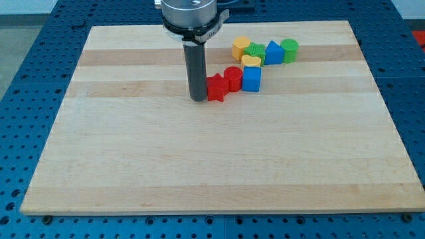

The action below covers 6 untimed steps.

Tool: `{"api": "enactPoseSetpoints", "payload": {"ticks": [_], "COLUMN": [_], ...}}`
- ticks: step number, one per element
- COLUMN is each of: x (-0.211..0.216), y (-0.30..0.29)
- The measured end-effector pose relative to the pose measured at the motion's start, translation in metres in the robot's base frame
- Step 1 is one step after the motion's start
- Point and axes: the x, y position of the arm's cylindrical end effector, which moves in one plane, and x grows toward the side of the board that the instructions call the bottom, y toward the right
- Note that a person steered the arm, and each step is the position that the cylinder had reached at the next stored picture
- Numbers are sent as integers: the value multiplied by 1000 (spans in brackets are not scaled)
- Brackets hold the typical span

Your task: Push the red circle to the top of the red star

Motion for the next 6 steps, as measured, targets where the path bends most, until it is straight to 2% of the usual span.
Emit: {"api": "enactPoseSetpoints", "payload": {"ticks": [2,4,6], "x": [48,47,12], "y": [2,49,52]}}
